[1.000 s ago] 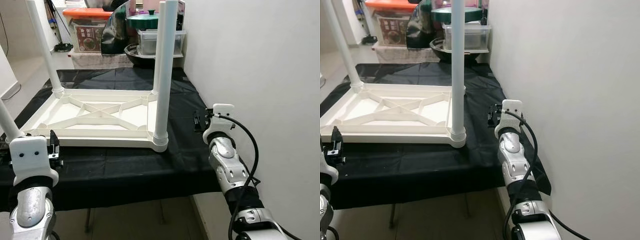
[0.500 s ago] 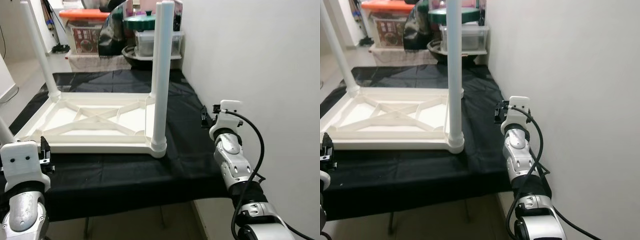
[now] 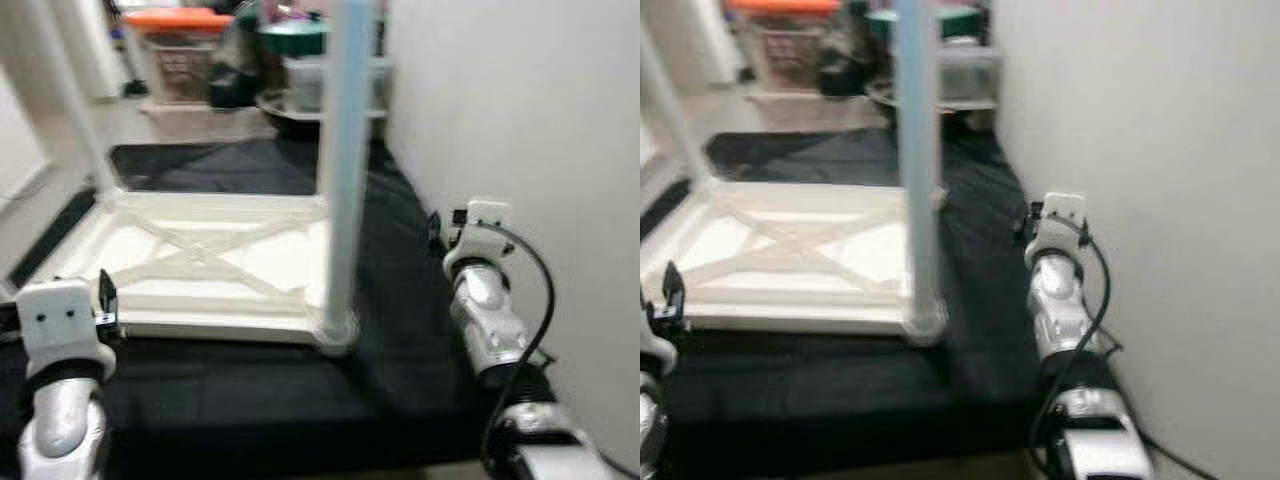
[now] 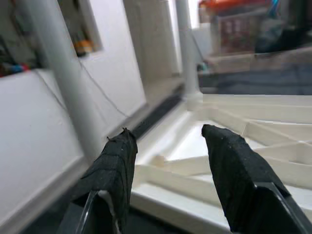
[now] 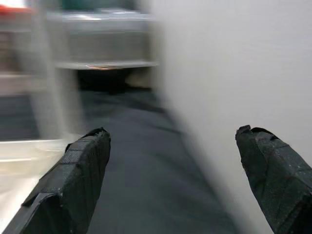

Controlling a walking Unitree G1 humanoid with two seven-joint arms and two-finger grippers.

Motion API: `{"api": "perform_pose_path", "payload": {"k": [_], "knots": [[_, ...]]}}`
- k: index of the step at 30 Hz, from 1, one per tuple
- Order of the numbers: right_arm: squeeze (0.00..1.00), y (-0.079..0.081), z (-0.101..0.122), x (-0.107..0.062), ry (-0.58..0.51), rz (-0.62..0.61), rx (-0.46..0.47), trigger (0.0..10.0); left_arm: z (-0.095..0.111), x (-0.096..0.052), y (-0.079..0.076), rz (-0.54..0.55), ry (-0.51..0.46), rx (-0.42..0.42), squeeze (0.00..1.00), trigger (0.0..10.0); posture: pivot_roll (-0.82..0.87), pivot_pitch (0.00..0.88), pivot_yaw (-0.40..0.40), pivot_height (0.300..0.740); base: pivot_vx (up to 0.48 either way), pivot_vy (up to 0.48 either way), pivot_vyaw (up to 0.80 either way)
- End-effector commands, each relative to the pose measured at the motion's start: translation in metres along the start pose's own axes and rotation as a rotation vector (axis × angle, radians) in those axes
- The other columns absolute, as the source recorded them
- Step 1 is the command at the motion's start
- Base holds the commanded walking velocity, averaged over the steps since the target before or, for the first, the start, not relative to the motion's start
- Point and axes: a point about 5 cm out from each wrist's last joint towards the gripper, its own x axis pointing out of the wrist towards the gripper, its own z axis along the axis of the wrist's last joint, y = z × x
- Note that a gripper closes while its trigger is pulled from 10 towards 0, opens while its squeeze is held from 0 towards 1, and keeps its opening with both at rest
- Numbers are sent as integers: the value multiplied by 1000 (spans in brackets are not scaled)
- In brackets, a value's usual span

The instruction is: Building children table

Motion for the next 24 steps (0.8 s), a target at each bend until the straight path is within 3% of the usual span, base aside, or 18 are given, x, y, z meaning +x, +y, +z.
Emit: {"api": "perform_pose_path", "payload": {"k": [1,10,14,16,17,19,20,24], "knots": [[0,-25,-1,0,-1,-73,-25,10000,3,-1,-7,-35,-8,-19,0,10000,20,17,-35,740,0,0,0],[0,-28,4,3,-15,-80,-17,10000,6,-2,-11,-52,-20,-31,0,10000,18,19,-35,740,0,0,0],[0,-24,3,5,0,-25,29,10000,5,-2,-12,-53,-18,-34,0,10000,18,19,-35,740,0,0,0],[0,-15,3,7,17,88,89,10000,4,-3,-14,-75,-12,-47,0,10000,18,19,-35,740,0,0,0],[0,-15,3,7,17,88,89,10000,4,-3,-14,-75,-12,-47,0,10000,18,19,-35,740,0,0,0],[0,-12,1,11,50,230,108,10000,-2,-8,-26,-185,26,-101,0,10000,19,15,-35,740,0,0,0],[0,-12,1,11,50,230,108,10000,-2,-8,-26,-185,26,-101,0,10000,19,15,-35,740,0,0,0],[0,-39,7,22,77,319,6,10000,-10,-20,-43,-317,67,-123,0,10000,18,16,-30,740,0,0,0]]}}
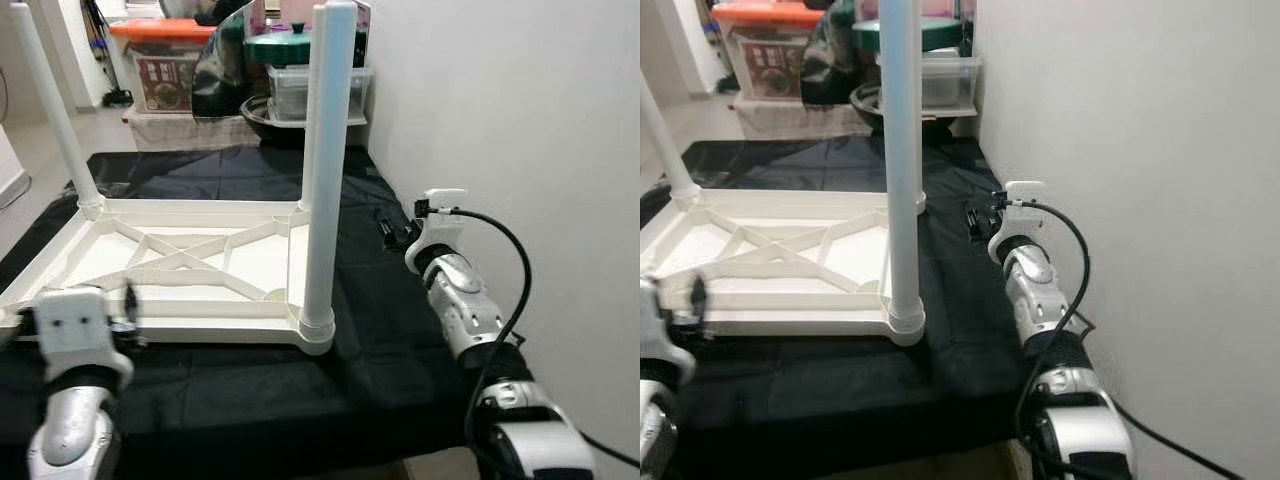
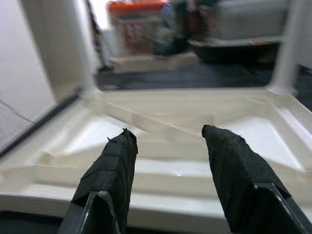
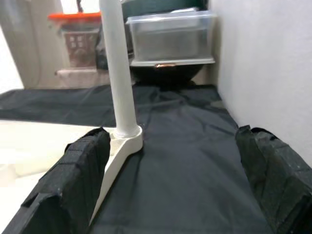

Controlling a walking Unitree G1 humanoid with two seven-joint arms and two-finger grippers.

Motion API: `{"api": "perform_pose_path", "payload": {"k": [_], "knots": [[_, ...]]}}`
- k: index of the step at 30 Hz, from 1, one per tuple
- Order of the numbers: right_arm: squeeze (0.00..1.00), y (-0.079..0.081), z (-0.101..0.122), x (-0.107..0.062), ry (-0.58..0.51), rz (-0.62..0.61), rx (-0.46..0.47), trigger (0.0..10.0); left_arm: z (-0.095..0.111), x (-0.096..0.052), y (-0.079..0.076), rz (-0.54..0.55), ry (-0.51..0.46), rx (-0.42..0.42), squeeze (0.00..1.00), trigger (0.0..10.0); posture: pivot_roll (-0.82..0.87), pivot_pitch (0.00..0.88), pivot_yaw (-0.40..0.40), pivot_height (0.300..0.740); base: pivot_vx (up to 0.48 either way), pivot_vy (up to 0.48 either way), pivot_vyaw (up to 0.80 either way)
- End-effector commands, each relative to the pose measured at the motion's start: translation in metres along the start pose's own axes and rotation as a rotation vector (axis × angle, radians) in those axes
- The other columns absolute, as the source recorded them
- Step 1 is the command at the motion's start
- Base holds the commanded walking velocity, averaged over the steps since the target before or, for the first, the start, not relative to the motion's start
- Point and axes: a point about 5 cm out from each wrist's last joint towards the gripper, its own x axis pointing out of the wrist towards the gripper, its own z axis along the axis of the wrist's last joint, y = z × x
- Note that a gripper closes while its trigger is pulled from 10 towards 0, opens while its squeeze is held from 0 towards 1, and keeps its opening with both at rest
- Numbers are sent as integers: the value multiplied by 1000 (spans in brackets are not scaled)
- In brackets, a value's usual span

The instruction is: Building children table

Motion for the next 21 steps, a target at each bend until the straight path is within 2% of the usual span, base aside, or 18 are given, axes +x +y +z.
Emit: {"api": "perform_pose_path", "payload": {"k": [1,2,4,5,6,7,10,12,15,21], "knots": [[0,-5,3,1,5,23,-21,10000,-5,-1,-3,-23,18,-3,0,10000,18,16,-30,740,0,0,0],[0,-16,1,-2,88,117,-103,10000,-9,-4,-9,-70,35,12,0,10000,13,20,-26,740,0,0,0],[0,-16,1,-2,88,117,-103,10000,-9,-4,-9,-70,35,12,0,10000,13,20,-26,740,0,0,0],[0,-22,-2,-5,140,155,-145,10000,-11,-5,-10,-89,42,29,0,10000,13,20,-26,740,0,0,0],[0,-22,-2,-5,140,155,-145,10000,-11,-5,-10,-89,42,29,0,10000,13,20,-26,740,0,0,0],[0,-38,-4,-16,235,277,-214,10000,-17,-10,-15,-155,66,24,0,10000,12,20,-22,740,0,0,0],[0,-46,-4,-23,275,351,-218,10000,-19,-12,-17,-192,76,18,0,10000,12,20,-22,740,0,0,0],[0,-49,-3,-30,295,462,-222,10000,-21,-16,-21,-238,84,-7,0,10000,12,20,-22,740,0,0,0],[0,-46,0,-51,323,799,-107,10000,-27,-30,-37,-406,129,-63,0,10000,10,13,-15,740,0,0,0],[0,-34,2,-54,299,943,-27,10000,-29,-42,-49,-529,155,-118,0,10000,11,12,-13,740,0,0,0]]}}
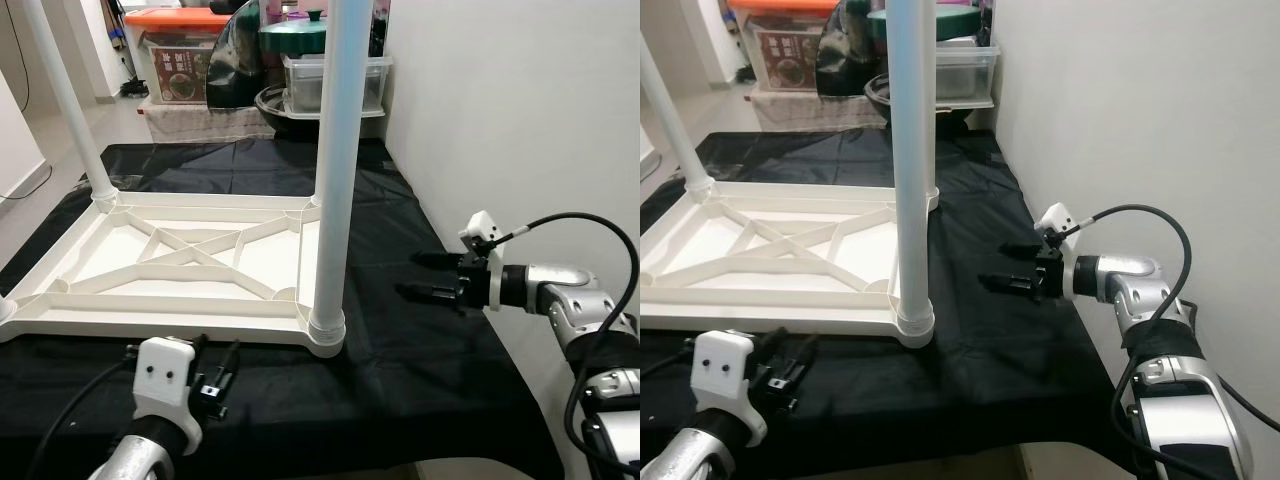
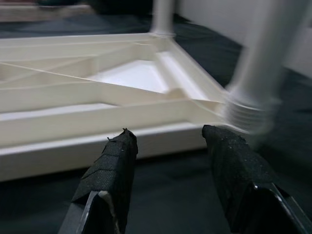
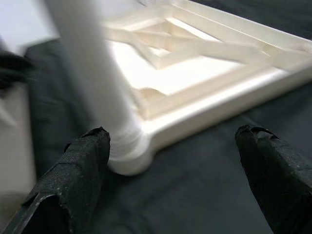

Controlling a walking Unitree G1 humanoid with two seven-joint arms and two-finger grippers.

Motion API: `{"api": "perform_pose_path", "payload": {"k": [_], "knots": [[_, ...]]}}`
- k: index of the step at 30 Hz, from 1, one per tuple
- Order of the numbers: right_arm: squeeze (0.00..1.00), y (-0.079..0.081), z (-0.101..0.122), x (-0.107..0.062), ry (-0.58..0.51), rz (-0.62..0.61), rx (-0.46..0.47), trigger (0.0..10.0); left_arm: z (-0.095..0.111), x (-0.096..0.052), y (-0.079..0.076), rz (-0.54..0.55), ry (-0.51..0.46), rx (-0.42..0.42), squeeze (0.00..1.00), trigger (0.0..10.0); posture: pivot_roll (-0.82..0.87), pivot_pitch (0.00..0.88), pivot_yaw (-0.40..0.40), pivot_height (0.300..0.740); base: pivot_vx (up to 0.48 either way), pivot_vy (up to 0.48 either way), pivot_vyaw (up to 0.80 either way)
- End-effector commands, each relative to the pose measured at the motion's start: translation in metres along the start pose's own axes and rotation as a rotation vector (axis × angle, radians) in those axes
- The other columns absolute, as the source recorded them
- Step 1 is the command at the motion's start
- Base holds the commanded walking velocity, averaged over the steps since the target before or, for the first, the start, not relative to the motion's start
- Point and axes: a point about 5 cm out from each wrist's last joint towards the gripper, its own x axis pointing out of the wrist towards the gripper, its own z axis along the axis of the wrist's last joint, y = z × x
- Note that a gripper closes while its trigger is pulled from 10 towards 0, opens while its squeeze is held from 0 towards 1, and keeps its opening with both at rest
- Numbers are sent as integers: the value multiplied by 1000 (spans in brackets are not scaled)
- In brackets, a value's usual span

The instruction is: Building children table

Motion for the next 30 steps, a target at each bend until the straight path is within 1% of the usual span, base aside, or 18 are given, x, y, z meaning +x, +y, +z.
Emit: {"api": "perform_pose_path", "payload": {"k": [1,3,5,6,8,9,10,11,12,13,14,15,16,18,19,21,26,30], "knots": [[0,10,4,14,-33,113,-5,10000,-1,-3,-13,-103,14,-38,0,10000,17,8,-14,740,0,0,0],[0,15,5,26,-52,159,-14,10000,-5,-6,-21,-169,34,-55,0,10000,21,8,-15,740,0,0,0],[0,18,6,40,-58,176,-11,10000,-6,-7,-27,-197,39,-76,0,10000,21,8,-15,740,0,0,0],[0,18,6,40,-58,176,-11,10000,-6,-7,-27,-197,39,-76,0,10000,21,8,-15,740,0,0,0],[0,21,6,49,-52,193,-5,10000,-5,-8,-31,-217,36,-81,0,10000,25,7,-19,740,0,0,0],[0,24,3,56,-28,207,-16,10000,-5,-8,-33,-223,33,-84,0,10000,25,7,-19,740,0,0,0],[0,24,3,56,-28,207,-16,10000,-5,-8,-33,-223,33,-84,0,10000,25,7,-19,740,0,0,0],[0,27,0,63,-1,223,-31,10000,-5,-8,-34,-227,30,-89,0,10000,25,7,-19,740,0,0,0],[0,27,0,63,-1,223,-31,10000,-5,-8,-34,-227,30,-89,0,10000,25,7,-19,740,0,0,0],[0,29,0,72,0,226,-31,10000,-4,-7,-37,-237,22,-107,0,10000,31,8,-23,740,0,0,0],[0,29,1,76,-6,222,-20,10000,-4,-7,-39,-247,23,-103,0,10000,34,11,-25,740,0,0,0],[0,29,1,76,-6,222,-20,10000,-4,-7,-39,-247,23,-103,0,10000,34,11,-25,740,0,0,0],[0,30,3,79,-15,219,-14,10000,-4,-7,-40,-253,22,-102,0,10000,34,11,-25,740,0,0,0],[0,30,3,79,-15,219,-14,10000,-4,-7,-40,-253,22,-102,0,10000,34,11,-25,740,0,0,0],[0,30,8,87,-36,192,-20,10000,-4,-7,-42,-268,24,-91,0,10000,36,11,-27,740,0,0,0],[0,30,10,89,-41,178,-26,10000,-4,-7,-42,-270,24,-89,0,10000,36,11,-27,740,0,0,0],[0,26,22,100,-106,105,-23,10000,-3,-6,-42,-272,21,-75,0,10000,36,11,-27,740,0,0,0],[0,27,29,104,-144,105,-23,10000,-4,-6,-43,-273,24,-75,0,10000,36,11,-27,740,0,0,0]]}}
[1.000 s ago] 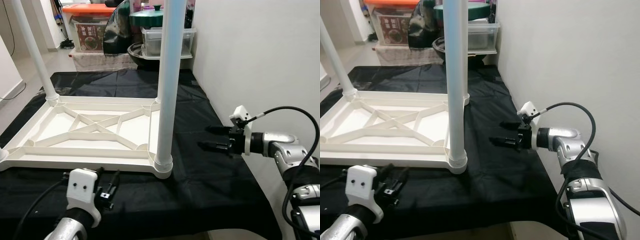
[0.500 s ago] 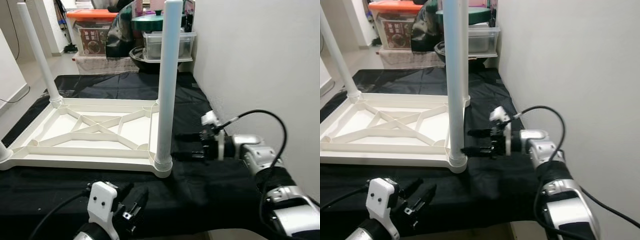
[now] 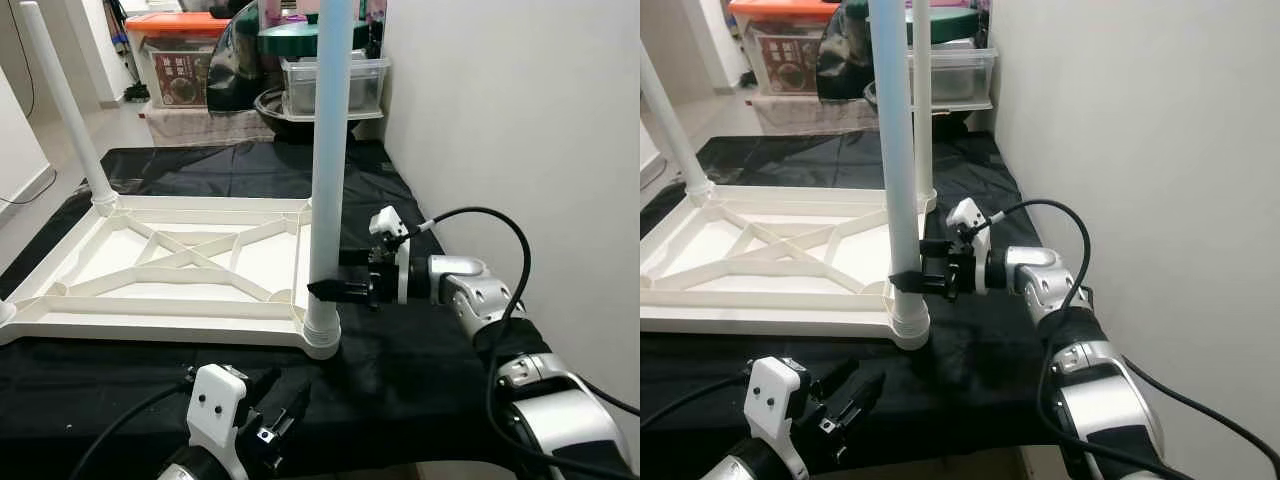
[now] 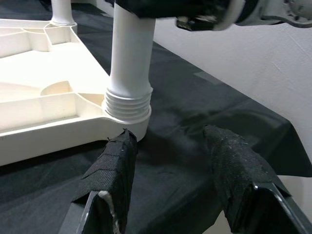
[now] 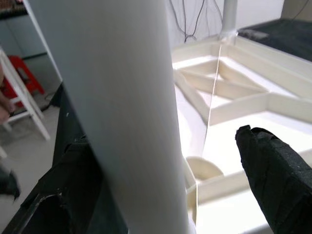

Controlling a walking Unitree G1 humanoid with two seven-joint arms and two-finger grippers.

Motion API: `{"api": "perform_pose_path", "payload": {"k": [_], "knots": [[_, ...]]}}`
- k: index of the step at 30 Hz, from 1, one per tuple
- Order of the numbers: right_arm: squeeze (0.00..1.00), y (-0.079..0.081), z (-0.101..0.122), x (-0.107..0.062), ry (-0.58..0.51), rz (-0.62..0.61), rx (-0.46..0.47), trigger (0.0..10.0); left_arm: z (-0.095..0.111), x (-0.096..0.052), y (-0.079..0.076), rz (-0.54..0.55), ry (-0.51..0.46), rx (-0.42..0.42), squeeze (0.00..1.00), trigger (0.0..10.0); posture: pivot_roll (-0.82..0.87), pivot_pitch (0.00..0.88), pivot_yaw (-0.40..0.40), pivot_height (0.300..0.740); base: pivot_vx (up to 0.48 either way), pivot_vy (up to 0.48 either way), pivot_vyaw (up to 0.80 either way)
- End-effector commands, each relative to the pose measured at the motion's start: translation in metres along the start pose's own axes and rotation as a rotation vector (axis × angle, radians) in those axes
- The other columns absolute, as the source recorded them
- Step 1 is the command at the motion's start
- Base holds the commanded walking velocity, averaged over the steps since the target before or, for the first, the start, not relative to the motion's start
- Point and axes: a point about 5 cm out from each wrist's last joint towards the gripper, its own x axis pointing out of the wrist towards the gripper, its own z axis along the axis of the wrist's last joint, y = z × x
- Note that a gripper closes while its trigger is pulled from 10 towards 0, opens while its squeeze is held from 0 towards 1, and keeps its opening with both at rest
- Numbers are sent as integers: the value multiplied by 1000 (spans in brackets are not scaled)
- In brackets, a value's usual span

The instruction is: Building children table

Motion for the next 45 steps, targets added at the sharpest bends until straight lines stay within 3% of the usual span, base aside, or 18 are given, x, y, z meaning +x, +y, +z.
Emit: {"api": "perform_pose_path", "payload": {"k": [1,25,26,29,30,39,45], "knots": [[0,-1,7,2,-37,-8,-9,10000,-1,-1,0,-1,12,24,0,10000,38,16,-30,740,0,0,0],[0,15,24,26,-162,131,0,10000,-3,1,0,-2,25,47,0,10000,41,15,-30,740,0,0,0],[0,17,24,28,-167,138,1,3255,-3,2,0,-2,24,47,0,10000,41,15,-30,740,0,0,0],[0,17,24,29,-170,142,1,3255,-3,2,0,-2,23,47,0,10000,42,14,-31,740,0,0,0],[0,18,24,30,-173,151,6,0,-3,2,0,-2,22,47,0,10000,42,14,-31,740,0,0,0],[0,25,17,38,-172,174,17,0,-3,2,2,9,20,54,0,10000,44,15,-31,740,0,0,0],[0,20,6,37,-147,30,1,0,-3,1,7,30,19,64,0,10000,40,12,-27,740,0,0,0]]}}
